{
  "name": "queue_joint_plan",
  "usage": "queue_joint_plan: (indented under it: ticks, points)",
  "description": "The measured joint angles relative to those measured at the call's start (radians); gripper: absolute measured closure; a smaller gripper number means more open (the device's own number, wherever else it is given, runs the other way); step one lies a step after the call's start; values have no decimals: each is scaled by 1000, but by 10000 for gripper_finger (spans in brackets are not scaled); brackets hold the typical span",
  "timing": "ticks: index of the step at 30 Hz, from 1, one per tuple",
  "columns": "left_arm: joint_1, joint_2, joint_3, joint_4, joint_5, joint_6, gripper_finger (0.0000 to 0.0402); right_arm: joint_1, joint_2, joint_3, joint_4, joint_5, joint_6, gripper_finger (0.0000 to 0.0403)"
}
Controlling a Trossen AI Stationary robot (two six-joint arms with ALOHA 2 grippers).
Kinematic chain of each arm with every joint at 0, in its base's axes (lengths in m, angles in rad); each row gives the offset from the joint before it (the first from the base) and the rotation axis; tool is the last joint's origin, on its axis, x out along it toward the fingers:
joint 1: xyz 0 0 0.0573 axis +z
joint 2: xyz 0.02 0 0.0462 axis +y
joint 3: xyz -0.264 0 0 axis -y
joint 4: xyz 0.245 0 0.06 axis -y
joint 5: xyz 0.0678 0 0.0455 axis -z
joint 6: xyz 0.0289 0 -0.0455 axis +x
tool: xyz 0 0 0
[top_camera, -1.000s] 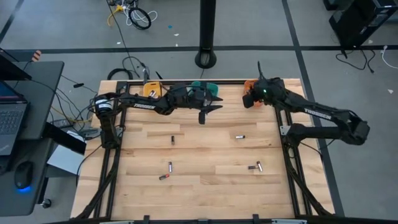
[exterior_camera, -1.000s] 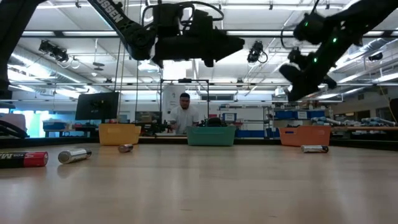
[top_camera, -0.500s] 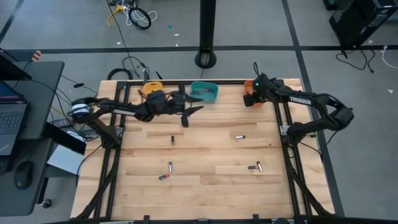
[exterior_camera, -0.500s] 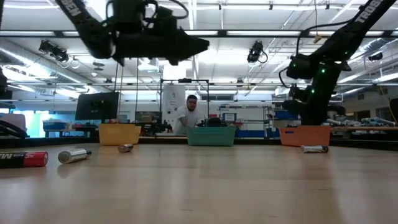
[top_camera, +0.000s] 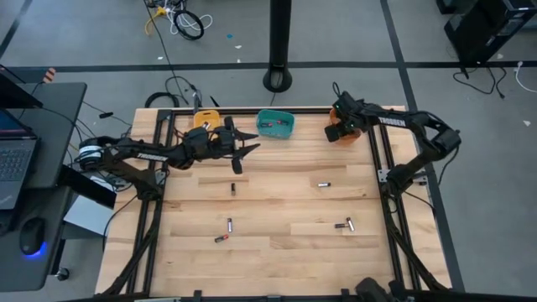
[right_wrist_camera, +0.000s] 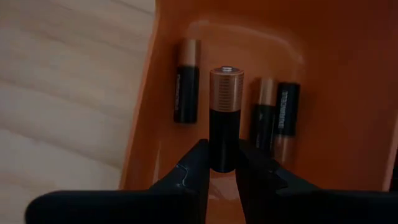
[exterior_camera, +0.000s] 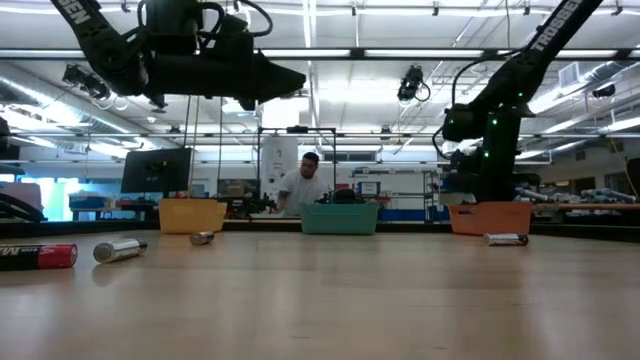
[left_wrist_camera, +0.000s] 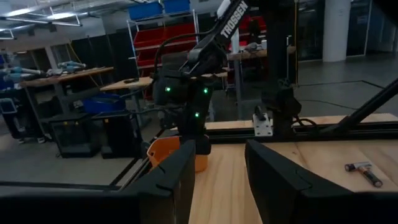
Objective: Sort batteries
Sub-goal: Put the brown battery into the orange bin, then put the silver battery into the yellow bin
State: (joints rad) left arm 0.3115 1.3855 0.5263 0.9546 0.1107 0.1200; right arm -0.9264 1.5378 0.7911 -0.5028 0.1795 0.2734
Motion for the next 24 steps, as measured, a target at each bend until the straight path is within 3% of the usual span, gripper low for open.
queue_joint_plan:
  ticks: [11,19,24]
  points:
    - [0,-1,-8,-7,-8,4,255,0,63,58,-94,-8,-41,303]
    - [0,0,-8,-29,-4,4,255,17,-14,123,-203,8,-117,281]
    - [0,0,-8,-31,-4,5,255,102,-110,175,-303,9,-220,296]
